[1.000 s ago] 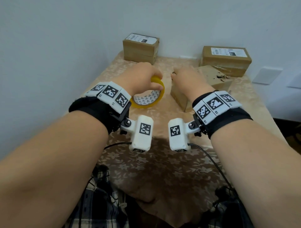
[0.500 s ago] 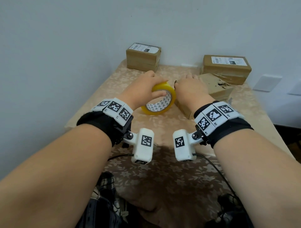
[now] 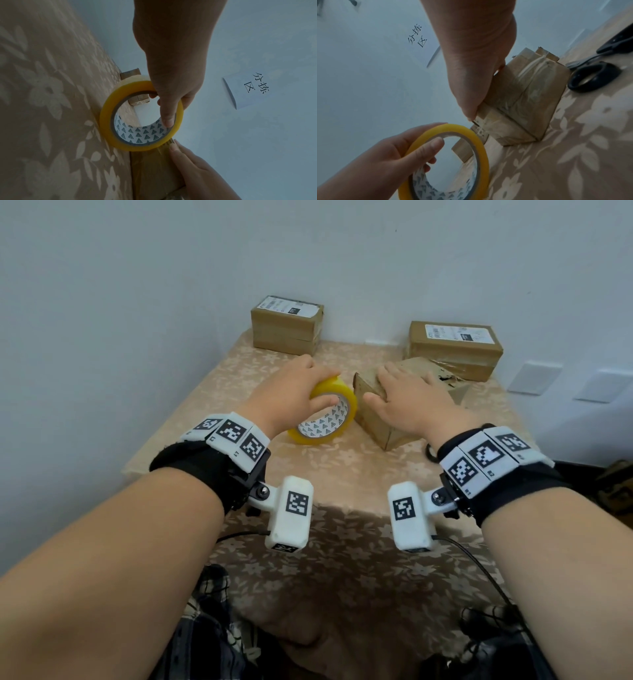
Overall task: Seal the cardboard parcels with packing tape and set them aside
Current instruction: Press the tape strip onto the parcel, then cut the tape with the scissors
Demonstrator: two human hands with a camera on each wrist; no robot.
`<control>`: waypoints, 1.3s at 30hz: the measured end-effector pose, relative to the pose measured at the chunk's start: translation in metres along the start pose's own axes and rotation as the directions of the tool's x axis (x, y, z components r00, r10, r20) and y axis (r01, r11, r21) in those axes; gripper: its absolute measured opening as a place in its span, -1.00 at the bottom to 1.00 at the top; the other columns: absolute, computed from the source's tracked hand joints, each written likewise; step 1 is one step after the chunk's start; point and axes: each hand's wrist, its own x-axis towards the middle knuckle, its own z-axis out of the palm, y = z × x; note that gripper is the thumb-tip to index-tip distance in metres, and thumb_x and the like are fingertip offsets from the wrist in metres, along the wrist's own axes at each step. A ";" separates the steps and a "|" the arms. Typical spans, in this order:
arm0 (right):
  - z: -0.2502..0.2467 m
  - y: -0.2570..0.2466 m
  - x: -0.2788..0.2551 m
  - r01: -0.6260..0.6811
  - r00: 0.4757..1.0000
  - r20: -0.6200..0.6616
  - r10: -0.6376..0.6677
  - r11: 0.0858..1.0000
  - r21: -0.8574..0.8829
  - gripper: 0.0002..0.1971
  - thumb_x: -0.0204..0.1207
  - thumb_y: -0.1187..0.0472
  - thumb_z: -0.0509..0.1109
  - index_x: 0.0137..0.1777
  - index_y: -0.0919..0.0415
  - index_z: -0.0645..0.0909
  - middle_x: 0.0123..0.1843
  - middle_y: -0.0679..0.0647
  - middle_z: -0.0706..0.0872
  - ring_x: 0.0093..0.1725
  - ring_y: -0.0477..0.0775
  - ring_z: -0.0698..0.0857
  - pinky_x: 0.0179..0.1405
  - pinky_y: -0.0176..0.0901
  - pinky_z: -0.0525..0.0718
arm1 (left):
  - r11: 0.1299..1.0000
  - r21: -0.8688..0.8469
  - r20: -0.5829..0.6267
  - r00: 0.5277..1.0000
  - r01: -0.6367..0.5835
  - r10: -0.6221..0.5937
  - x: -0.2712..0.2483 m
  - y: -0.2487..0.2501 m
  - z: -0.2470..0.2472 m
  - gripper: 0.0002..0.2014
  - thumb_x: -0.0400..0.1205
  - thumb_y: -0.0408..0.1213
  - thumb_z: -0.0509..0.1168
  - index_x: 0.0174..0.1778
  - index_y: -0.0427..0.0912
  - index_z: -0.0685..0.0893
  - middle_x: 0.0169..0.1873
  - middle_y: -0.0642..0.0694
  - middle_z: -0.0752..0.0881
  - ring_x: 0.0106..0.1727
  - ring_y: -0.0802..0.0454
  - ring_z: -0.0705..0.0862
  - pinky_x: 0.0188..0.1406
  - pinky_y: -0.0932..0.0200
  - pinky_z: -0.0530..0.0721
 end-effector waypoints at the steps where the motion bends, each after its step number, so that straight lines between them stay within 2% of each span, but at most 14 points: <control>1: 0.001 -0.001 0.000 -0.006 1.000 -0.009 0.006 1.000 0.008 -0.35 0.71 -0.17 -0.07 0.71 0.10 -0.05 0.73 0.03 -0.01 0.70 0.06 0.01 0.62 0.26 -0.05 | 1.000 0.002 -0.005 1.000 -0.004 0.004 -0.001 0.000 0.000 -0.49 0.65 0.01 0.26 0.53 0.01 0.41 0.13 -0.13 0.49 0.19 -0.07 0.48 0.09 0.13 0.42; 5: 0.002 0.007 0.000 0.052 0.999 -0.019 -0.051 0.998 0.023 -0.45 0.73 -0.11 -0.06 0.70 -0.09 -0.01 0.73 -0.03 0.01 0.70 0.07 0.04 0.61 0.29 -0.06 | 1.000 -0.002 -0.022 1.000 -0.019 0.019 -0.004 0.003 0.001 -0.48 0.65 0.03 0.26 0.52 -0.02 0.40 0.17 -0.14 0.49 0.23 -0.08 0.49 0.16 0.06 0.46; 10: 0.004 0.012 0.008 0.030 0.998 -0.050 -0.028 0.999 0.033 -0.42 0.72 -0.14 -0.09 0.68 0.06 0.10 0.72 0.01 0.10 0.68 0.08 0.12 0.59 0.27 -0.05 | 1.000 0.013 -0.041 0.999 -0.005 0.005 -0.001 0.011 0.005 -0.51 0.66 0.02 0.23 0.49 -0.02 0.40 0.23 -0.15 0.49 0.23 -0.12 0.52 0.14 0.02 0.51; 12: 0.004 0.015 0.007 0.061 0.995 -0.081 -0.050 0.987 0.147 -0.41 0.68 -0.22 -0.13 0.55 0.09 0.34 0.60 0.06 0.38 0.57 0.08 0.31 0.58 0.31 0.01 | 1.000 0.020 -0.042 0.999 0.021 -0.020 0.001 0.013 0.006 -0.52 0.65 0.04 0.23 0.48 -0.02 0.41 0.25 -0.15 0.48 0.26 -0.12 0.52 0.18 -0.05 0.54; 13: 0.004 0.017 0.002 0.084 0.988 -0.146 -0.047 0.962 0.261 -0.44 0.66 -0.26 -0.13 0.37 0.05 0.48 0.40 0.05 0.57 0.42 0.09 0.44 0.55 0.30 0.11 | 0.999 0.020 -0.047 0.998 0.034 -0.033 0.002 0.015 0.006 -0.51 0.64 0.06 0.23 0.47 -0.03 0.41 0.26 -0.15 0.48 0.28 -0.12 0.51 0.20 -0.08 0.54; 14: 0.003 0.021 -0.003 0.108 0.972 -0.234 -0.018 0.920 0.376 -0.52 0.67 -0.22 -0.10 0.25 0.00 0.54 0.24 0.01 0.64 0.30 0.11 0.50 0.50 0.24 0.24 | 0.999 0.021 -0.052 0.997 0.050 -0.049 0.003 0.017 0.007 -0.49 0.64 0.07 0.23 0.47 -0.04 0.42 0.28 -0.15 0.48 0.29 -0.12 0.50 0.21 -0.09 0.54; 16: 0.002 0.033 -0.016 0.062 0.913 -0.376 0.162 0.853 0.518 -0.65 0.72 0.08 0.06 0.33 0.20 0.55 0.29 0.17 0.63 0.32 0.21 0.53 0.36 0.07 0.39 | 0.996 0.040 -0.072 0.995 0.078 -0.074 0.005 0.022 0.009 -0.46 0.63 0.12 0.22 0.46 -0.08 0.43 0.29 -0.16 0.48 0.29 -0.13 0.50 0.18 -0.06 0.55; 18: 0.002 0.048 -0.029 -0.097 0.844 -0.397 0.361 0.830 0.549 -0.69 0.63 0.32 0.14 0.33 0.27 0.51 0.30 0.21 0.57 0.27 0.23 0.54 0.21 -0.03 0.46 | 0.992 0.079 -0.095 0.992 0.095 -0.088 0.007 0.027 0.011 -0.44 0.63 0.14 0.21 0.45 -0.12 0.44 0.29 -0.18 0.48 0.30 -0.16 0.49 0.16 -0.06 0.54; 20: 0.008 0.061 -0.036 -0.244 0.821 -0.325 0.469 0.804 0.543 -0.73 0.56 0.40 0.19 0.24 0.29 0.50 0.14 0.16 0.54 0.09 0.18 0.55 0.02 -0.07 0.48 | 0.989 0.095 -0.109 0.989 0.110 -0.100 0.009 0.032 0.014 -0.45 0.64 0.14 0.19 0.44 -0.15 0.44 0.29 -0.21 0.48 0.30 -0.19 0.48 0.19 -0.09 0.54; 23: 0.024 0.075 -0.038 -0.385 0.886 -0.081 0.456 0.822 0.419 -0.82 0.53 0.36 0.30 0.11 0.34 0.53 -0.17 0.10 0.61 -0.13 0.19 0.63 -0.24 -0.11 0.48 | 0.984 0.098 -0.138 0.981 0.150 -0.136 0.011 0.040 0.016 -0.47 0.65 0.14 0.15 0.41 -0.16 0.46 0.29 -0.24 0.48 0.28 -0.23 0.50 0.21 -0.16 0.54; 25: 0.028 0.076 -0.040 -0.427 0.900 0.040 0.434 0.858 0.284 -0.88 0.56 0.27 0.35 -0.10 0.36 0.55 -0.33 0.15 0.59 -0.30 0.16 0.62 -0.39 -0.15 0.45 | 0.979 0.118 -0.152 0.977 0.167 -0.149 0.013 0.045 0.017 -0.48 0.66 0.13 0.13 0.41 -0.15 0.46 0.30 -0.25 0.48 0.28 -0.25 0.50 0.23 -0.20 0.54; 28: 0.026 0.071 -0.044 -0.428 0.903 0.059 0.425 0.879 0.212 -0.68 0.56 0.16 0.41 -0.35 0.30 0.45 -0.35 0.16 0.60 -0.42 0.07 0.51 -0.42 -0.14 0.43 | 0.968 0.168 -0.158 0.974 0.186 -0.159 0.015 0.052 0.021 -0.51 0.69 0.11 0.10 0.42 -0.13 0.47 0.31 -0.26 0.48 0.30 -0.27 0.47 0.28 -0.20 0.49; 35: 0.019 0.053 -0.045 -0.446 0.894 0.119 0.432 0.884 0.139 -0.71 0.49 0.21 0.43 -0.39 0.29 0.49 -0.41 0.15 0.59 -0.43 0.13 0.59 -0.46 -0.14 0.50 | 0.947 0.232 -0.188 0.965 0.224 -0.182 0.017 0.061 0.028 -0.57 0.71 0.07 0.07 0.36 -0.12 0.51 0.28 -0.23 0.48 0.29 -0.26 0.44 0.30 -0.15 0.39; 39: 0.013 0.066 -0.053 -0.493 0.866 0.077 0.494 0.818 0.297 -0.74 0.49 0.27 0.41 -0.38 0.27 0.46 -0.40 0.16 0.61 -0.43 0.11 0.56 -0.54 -0.18 0.40 | 0.949 0.221 -0.183 0.966 0.223 -0.185 0.016 0.061 0.026 -0.57 0.71 0.07 0.07 0.36 -0.13 0.51 0.28 -0.24 0.48 0.30 -0.26 0.43 0.31 -0.15 0.38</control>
